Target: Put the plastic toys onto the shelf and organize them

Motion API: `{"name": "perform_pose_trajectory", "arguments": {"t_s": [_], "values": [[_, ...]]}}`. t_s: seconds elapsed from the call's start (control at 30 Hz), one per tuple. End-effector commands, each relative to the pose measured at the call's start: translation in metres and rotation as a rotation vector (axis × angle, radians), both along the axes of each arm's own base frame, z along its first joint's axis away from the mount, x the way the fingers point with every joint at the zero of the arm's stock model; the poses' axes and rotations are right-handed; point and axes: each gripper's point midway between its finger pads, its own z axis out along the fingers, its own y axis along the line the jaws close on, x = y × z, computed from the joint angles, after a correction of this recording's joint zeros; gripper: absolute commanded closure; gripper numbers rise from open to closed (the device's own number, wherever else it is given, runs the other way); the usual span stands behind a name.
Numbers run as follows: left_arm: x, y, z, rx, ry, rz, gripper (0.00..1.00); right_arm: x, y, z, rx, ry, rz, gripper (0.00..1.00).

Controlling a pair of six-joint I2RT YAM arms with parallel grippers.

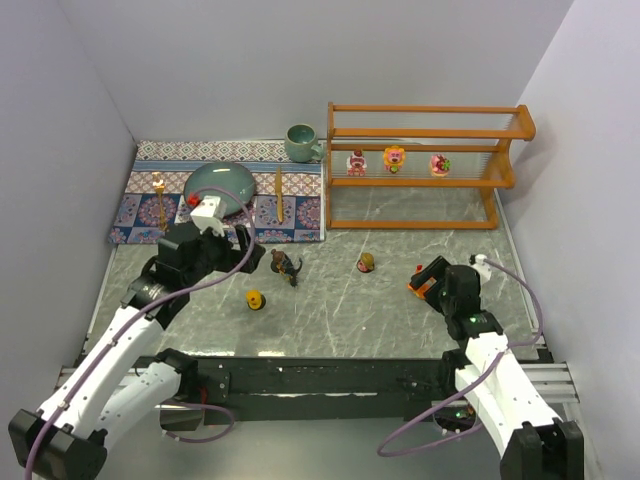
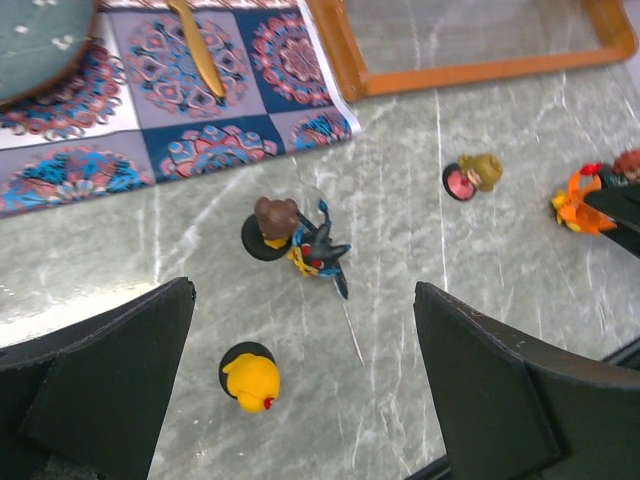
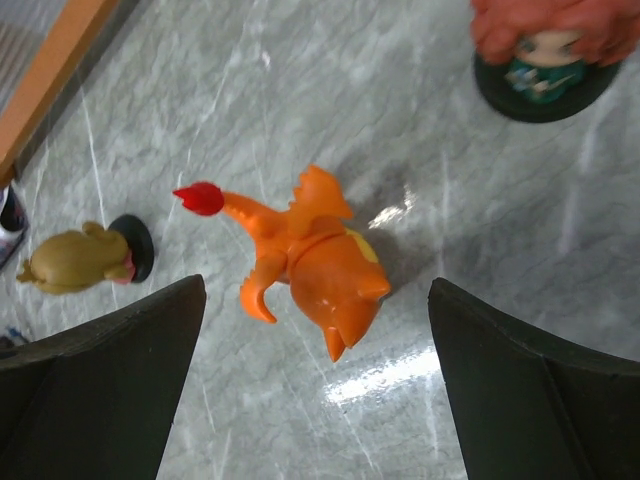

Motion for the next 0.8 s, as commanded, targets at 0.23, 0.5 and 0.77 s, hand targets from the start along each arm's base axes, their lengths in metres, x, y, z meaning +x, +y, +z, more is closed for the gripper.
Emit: {"name": "perform_pose_trajectory", "arguments": {"t_s": [0.23, 0.5, 0.77], "values": [[0.001, -0.017, -0.003, 0.01, -0.011, -0.084, 0.03, 0.009, 0.018, -0.001, 0.086, -0.08, 0.065, 0.09], [-0.001, -0.021, -0.009, 0.032, 0.007, -0.095, 0.03, 0.01, 0.018, -0.001, 0.096, -0.089, 0.065, 0.15], [-0.003, -0.025, -0.012, 0.038, 0.017, -0.113, 0.03, 0.01, 0.015, 0.005, 0.08, -0.11, 0.057, 0.38]]}}
